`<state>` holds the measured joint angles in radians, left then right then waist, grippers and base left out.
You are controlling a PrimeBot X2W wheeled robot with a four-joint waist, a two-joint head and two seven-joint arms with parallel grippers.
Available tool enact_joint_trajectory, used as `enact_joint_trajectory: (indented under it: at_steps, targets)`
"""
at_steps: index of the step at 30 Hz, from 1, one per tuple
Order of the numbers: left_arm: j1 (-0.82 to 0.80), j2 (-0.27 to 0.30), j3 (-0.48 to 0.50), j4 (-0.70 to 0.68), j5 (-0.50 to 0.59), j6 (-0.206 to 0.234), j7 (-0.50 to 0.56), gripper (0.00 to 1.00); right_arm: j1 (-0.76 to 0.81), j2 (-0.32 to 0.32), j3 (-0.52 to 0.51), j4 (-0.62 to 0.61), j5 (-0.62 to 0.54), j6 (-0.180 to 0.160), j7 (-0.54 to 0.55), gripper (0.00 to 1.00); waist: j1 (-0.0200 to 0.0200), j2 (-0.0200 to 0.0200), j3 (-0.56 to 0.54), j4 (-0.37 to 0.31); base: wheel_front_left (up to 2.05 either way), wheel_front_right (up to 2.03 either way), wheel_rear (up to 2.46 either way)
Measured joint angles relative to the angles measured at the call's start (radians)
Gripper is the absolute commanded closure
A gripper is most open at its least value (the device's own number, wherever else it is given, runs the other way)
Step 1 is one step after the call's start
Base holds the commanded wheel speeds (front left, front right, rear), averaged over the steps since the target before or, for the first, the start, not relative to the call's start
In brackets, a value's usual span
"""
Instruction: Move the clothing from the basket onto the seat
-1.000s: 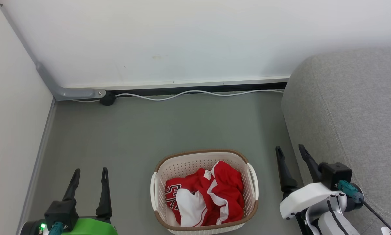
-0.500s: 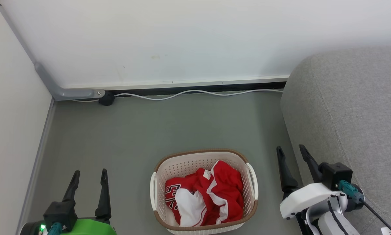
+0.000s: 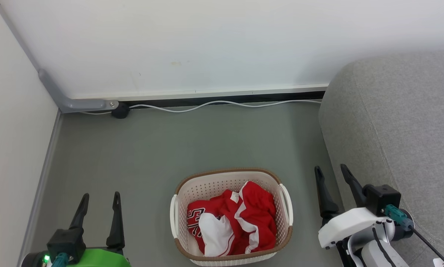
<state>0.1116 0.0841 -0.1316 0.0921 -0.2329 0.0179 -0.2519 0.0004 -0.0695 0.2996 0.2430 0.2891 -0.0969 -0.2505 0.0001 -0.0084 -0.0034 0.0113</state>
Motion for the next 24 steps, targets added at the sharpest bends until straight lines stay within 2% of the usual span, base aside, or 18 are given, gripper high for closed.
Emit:
enact_joint_trajectory:
  at_steps: [12,24]
  targets:
    - [0.0,-0.004,0.006,-0.014,0.009,-0.005,0.0,0.0,-0.001,0.003,-0.008,-0.019,-0.009,0.007,0.0,0.0,0.0,0.0,0.05,-0.002,0.0,0.0,0.0]
    - [-0.069,-0.005,-0.012,-0.022,0.035,-0.018,0.0,0.0,-0.059,0.006,-0.052,-0.093,-0.029,0.006,-0.001,0.0,0.0,0.0,0.177,-0.006,0.0,0.0,0.0]
